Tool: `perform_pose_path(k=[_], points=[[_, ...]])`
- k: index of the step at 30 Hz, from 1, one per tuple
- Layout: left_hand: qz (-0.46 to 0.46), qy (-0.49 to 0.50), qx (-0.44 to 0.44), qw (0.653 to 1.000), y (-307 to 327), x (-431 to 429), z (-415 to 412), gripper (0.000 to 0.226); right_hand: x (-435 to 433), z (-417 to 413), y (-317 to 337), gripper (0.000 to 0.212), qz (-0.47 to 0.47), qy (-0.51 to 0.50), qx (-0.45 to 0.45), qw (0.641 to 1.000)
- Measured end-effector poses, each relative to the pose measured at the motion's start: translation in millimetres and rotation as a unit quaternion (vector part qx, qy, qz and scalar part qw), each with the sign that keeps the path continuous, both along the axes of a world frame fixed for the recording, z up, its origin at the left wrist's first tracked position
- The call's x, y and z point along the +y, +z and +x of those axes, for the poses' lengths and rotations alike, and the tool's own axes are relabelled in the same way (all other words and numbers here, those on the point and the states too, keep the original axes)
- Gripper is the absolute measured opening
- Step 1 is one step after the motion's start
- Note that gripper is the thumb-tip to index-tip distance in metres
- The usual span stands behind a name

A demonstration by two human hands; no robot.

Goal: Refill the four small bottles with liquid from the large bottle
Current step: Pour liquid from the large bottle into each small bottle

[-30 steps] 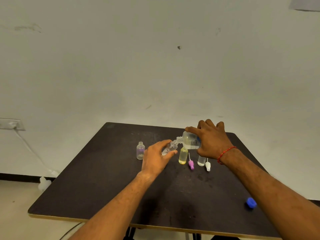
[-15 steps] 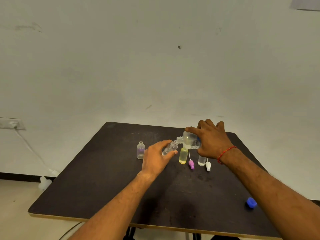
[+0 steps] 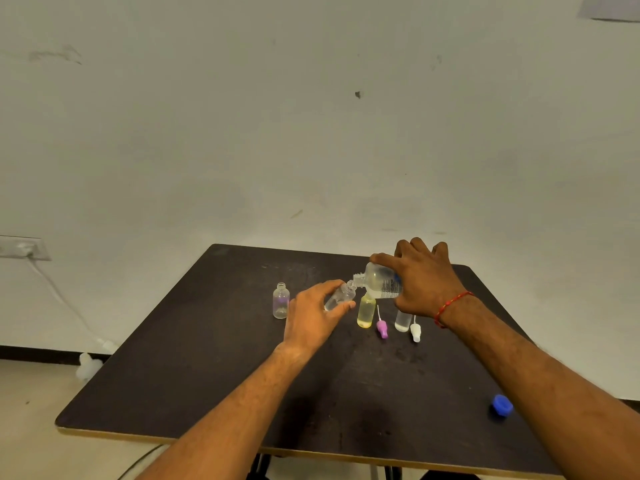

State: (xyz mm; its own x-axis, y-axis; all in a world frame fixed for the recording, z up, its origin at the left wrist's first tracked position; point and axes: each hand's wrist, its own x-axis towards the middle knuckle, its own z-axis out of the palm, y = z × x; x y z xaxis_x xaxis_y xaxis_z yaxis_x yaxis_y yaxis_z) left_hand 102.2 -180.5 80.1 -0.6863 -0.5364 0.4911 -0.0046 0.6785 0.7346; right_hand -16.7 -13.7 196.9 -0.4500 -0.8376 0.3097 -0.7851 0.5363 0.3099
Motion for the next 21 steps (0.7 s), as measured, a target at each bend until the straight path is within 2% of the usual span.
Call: perform_pose_path(k=[21], points=[[0.004,0.0,-0.005,1.0,-2.4,1.4,-2.2,0.053,2.1,-1.5,-3.3,0.076,0.001,-0.002,0.0,1.0]])
